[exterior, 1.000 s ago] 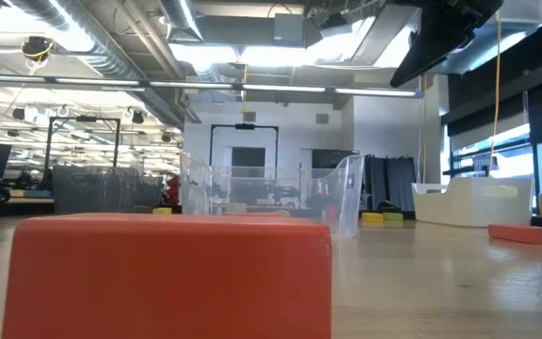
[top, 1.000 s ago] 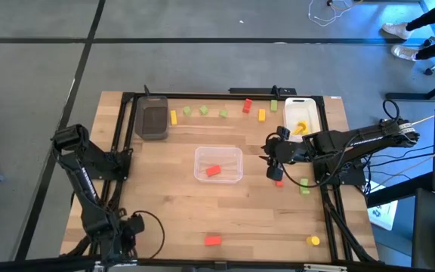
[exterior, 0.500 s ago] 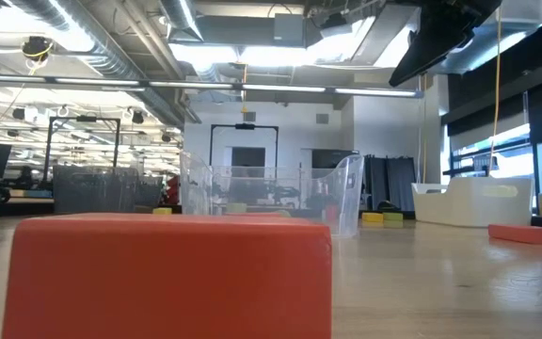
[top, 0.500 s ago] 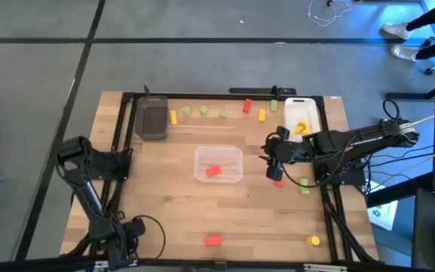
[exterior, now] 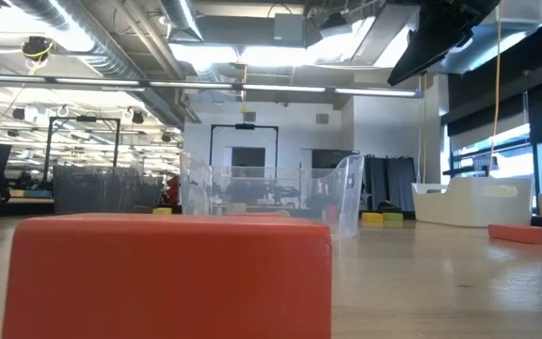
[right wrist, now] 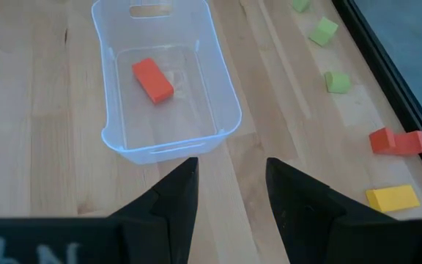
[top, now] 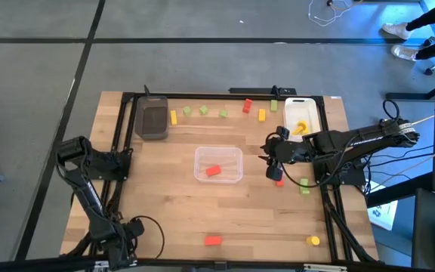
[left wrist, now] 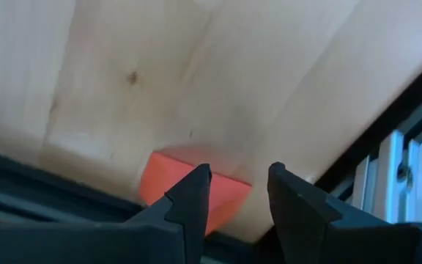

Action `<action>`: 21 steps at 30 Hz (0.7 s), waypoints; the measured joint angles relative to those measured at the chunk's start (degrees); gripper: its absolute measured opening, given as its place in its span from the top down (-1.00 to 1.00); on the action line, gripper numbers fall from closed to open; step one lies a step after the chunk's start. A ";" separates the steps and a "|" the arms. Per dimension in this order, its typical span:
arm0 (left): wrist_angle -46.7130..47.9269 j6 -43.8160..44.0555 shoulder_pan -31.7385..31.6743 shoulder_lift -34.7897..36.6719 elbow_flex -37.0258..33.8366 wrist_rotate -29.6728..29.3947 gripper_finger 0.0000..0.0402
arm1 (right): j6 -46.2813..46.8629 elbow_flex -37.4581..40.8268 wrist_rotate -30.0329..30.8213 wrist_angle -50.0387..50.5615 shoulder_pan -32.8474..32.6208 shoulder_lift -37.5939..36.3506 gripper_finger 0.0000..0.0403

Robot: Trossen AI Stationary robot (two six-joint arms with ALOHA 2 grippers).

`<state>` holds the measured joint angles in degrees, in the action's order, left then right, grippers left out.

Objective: Sort & place blocks by color
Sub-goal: Put the orange block into the transparent bin

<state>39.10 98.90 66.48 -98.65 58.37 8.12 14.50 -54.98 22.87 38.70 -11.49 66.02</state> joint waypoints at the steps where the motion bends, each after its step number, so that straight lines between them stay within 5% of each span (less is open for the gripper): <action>1: -0.06 -0.08 0.00 0.01 0.00 0.59 0.37 | 0.00 0.00 0.00 0.00 0.01 0.00 0.20; 7: 1.21 -3.09 -0.09 0.04 1.56 4.82 0.37 | 0.00 0.00 -0.01 0.00 0.01 0.00 0.20; 14: 12.62 -4.79 -0.59 0.09 7.64 4.90 0.37 | 0.00 0.00 0.00 -0.04 -0.01 0.00 0.20; 21: 14.03 -4.54 0.72 0.11 8.15 4.70 0.37 | 0.00 0.00 0.00 -0.09 0.00 0.00 0.20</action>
<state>53.12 94.37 67.19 -98.54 66.52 12.82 14.50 -54.98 22.87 38.60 -11.49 66.02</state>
